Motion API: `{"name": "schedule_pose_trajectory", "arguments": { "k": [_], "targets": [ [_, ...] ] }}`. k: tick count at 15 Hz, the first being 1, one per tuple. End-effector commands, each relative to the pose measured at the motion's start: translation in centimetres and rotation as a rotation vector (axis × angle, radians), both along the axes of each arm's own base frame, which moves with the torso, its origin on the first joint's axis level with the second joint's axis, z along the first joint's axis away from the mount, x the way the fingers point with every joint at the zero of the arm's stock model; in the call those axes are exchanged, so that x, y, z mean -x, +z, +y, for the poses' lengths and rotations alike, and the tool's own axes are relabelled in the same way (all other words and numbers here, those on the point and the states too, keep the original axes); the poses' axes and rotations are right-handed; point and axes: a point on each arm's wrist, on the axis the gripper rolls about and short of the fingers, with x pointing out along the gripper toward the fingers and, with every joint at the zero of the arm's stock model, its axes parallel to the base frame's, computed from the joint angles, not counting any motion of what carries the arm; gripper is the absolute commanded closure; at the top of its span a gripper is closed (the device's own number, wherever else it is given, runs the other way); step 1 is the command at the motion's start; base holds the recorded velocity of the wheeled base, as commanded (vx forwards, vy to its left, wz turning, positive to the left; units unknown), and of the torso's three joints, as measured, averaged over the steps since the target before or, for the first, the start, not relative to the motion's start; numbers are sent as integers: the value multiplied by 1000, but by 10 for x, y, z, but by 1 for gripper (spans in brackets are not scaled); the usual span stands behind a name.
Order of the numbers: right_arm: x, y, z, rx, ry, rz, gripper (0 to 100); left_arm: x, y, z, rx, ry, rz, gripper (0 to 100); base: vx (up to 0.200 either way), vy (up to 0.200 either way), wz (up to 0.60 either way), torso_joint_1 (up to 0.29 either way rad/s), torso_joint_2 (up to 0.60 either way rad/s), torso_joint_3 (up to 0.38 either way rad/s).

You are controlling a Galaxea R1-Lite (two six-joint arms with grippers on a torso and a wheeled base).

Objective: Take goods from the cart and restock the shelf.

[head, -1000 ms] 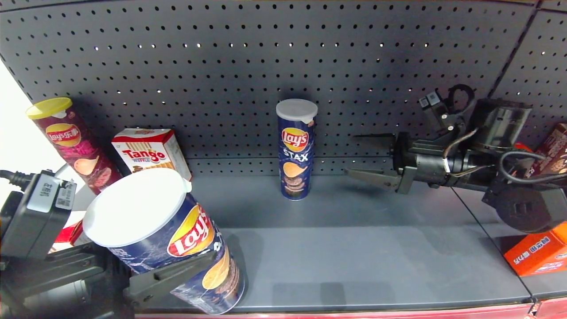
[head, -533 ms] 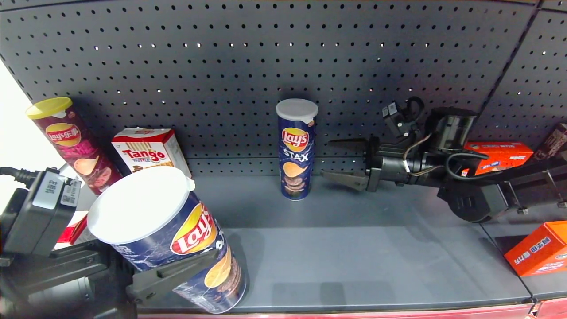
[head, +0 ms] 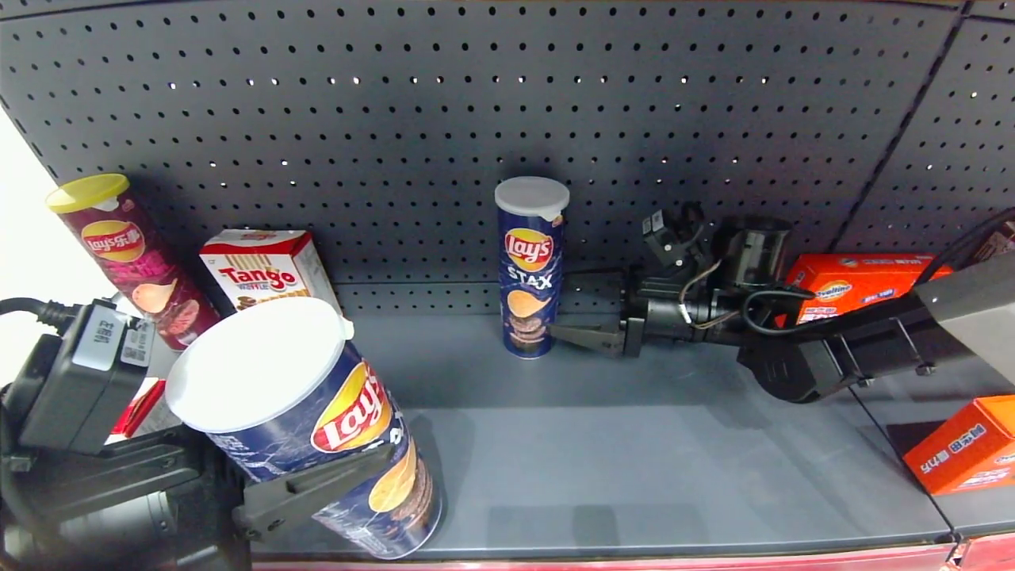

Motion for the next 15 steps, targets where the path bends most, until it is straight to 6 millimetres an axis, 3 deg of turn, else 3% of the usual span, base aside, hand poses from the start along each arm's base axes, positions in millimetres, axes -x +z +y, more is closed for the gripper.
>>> {"name": "schedule_pose_trajectory", "arguments": {
  "k": [1,6,13,14,15],
  "targets": [
    [-9,-11,6,7,4,14,0,0,0,0,0,0,1,100,0,0,0,0,0,0],
    [-30,-25,23,-2,21,-4,0,0,0,0,0,5,1,100,0,0,0,0,0,0],
    [-34,-34,38,-3,33,-4,0,-1,-5,1,-9,9,19,100,0,0,0,0,0,0],
    [-34,-34,38,-2,36,-6,100,-1,-5,1,-9,9,19,100,0,0,0,0,0,0],
    [-36,-35,39,-16,33,-30,100,0,-4,1,-8,9,16,100,0,0,0,0,0,0]
  ]
}}
